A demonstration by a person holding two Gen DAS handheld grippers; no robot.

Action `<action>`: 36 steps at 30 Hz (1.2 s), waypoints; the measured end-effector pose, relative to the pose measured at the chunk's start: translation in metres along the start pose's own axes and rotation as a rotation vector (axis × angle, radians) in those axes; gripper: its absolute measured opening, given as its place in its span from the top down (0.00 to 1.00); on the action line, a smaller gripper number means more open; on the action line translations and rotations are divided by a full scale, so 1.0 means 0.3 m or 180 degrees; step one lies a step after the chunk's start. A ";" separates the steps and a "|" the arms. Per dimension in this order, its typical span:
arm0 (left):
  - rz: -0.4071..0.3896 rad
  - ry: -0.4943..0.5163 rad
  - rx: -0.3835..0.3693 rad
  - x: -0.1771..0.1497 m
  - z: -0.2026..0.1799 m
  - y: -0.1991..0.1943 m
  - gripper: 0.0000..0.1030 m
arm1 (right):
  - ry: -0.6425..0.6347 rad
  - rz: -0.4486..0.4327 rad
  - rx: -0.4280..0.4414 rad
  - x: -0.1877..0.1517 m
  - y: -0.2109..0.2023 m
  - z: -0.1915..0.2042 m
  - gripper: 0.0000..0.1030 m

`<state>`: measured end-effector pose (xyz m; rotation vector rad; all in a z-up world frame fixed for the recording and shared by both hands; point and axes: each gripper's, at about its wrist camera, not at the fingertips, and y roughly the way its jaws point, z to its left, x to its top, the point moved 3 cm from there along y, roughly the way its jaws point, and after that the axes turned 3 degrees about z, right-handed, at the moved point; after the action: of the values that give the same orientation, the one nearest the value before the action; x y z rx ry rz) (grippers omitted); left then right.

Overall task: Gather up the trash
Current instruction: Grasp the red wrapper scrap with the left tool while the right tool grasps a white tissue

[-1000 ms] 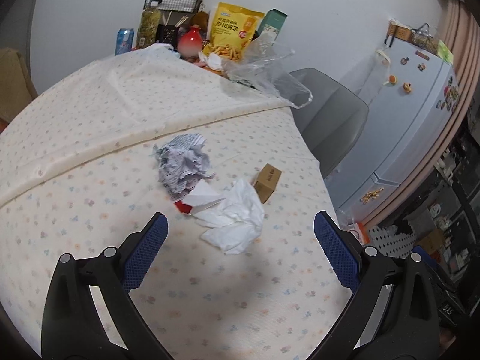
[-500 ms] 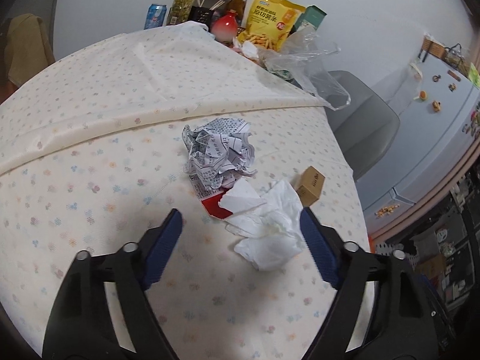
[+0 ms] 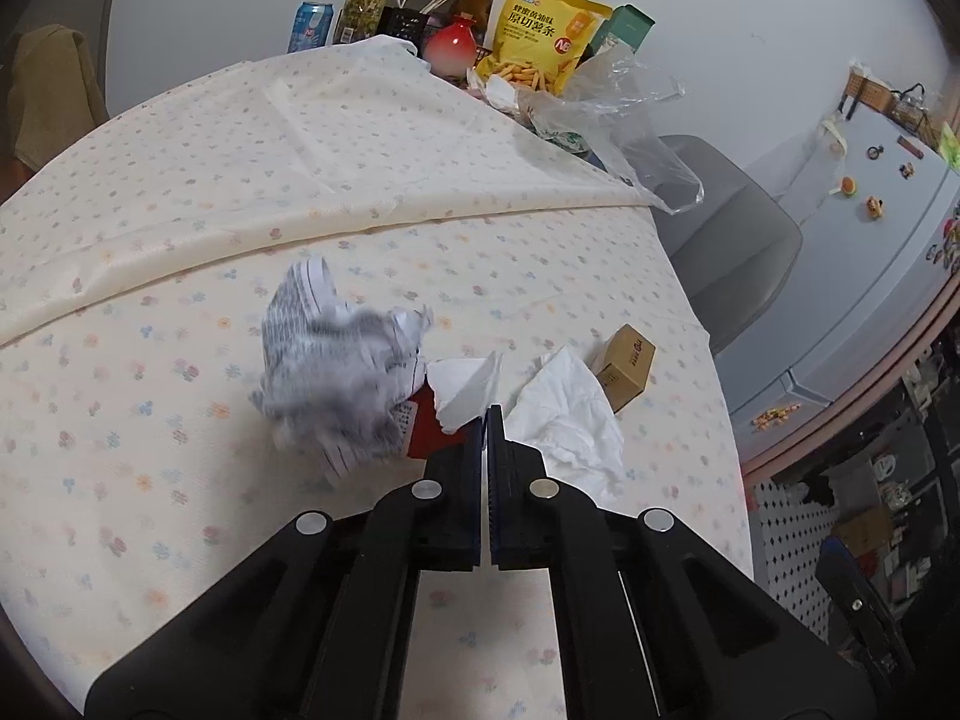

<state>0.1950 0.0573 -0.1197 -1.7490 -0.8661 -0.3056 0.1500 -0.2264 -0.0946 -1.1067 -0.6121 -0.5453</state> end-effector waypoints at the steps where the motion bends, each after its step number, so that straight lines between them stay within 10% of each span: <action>1: -0.0011 -0.0003 -0.0016 0.001 0.006 -0.013 0.98 | -0.0021 0.0004 0.0017 0.002 0.004 0.012 0.08; 11: -0.0312 -0.0210 -0.0245 0.065 0.112 -0.200 0.98 | -0.0473 0.0192 0.0285 0.015 0.091 0.256 0.11; 23: -0.0492 -0.0341 -0.0401 0.116 0.185 -0.276 0.98 | -0.0665 0.0696 0.0458 -0.008 0.288 0.449 0.40; 32: -0.0224 -0.0405 -0.0332 0.090 0.234 -0.213 0.97 | -0.0627 0.0955 0.0448 -0.023 0.400 0.471 0.90; 36: -0.0112 -0.0311 -0.0262 0.060 0.221 -0.186 0.69 | -0.0612 0.0901 0.0436 -0.030 0.367 0.455 0.95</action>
<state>0.1552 0.1319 -0.0928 -1.8390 -0.9672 -0.2843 0.1937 -0.0598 -0.1285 -1.0999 -0.6360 -0.1513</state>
